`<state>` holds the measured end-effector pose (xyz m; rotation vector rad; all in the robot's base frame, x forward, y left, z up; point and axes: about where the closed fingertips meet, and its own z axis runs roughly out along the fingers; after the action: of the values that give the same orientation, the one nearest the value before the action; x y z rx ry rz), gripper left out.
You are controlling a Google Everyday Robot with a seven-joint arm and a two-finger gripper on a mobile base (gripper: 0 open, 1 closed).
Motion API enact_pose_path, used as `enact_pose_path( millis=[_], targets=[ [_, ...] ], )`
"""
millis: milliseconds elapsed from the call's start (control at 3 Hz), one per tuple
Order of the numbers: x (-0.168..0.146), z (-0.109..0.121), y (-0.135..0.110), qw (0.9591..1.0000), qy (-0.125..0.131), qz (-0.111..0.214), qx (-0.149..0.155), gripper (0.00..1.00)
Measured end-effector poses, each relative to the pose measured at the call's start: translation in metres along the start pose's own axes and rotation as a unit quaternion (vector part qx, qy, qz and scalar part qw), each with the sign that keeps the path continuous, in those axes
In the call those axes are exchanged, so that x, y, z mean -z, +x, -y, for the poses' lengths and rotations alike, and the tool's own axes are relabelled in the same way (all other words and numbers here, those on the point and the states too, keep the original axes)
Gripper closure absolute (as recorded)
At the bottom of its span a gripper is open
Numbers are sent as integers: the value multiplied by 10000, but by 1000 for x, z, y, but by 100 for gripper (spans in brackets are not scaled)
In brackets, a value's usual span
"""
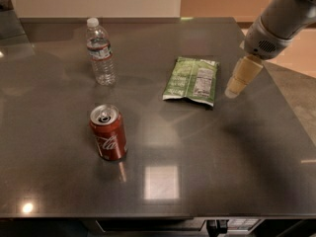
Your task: Pick green jalapeno chip bag
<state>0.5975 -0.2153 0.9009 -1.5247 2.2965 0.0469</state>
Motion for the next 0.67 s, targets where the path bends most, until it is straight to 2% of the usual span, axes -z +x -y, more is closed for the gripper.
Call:
enact_pose_path(
  millis=[667],
  targets=[
    [-52,14,-17,9997,-224,119,-56,0]
  ],
)
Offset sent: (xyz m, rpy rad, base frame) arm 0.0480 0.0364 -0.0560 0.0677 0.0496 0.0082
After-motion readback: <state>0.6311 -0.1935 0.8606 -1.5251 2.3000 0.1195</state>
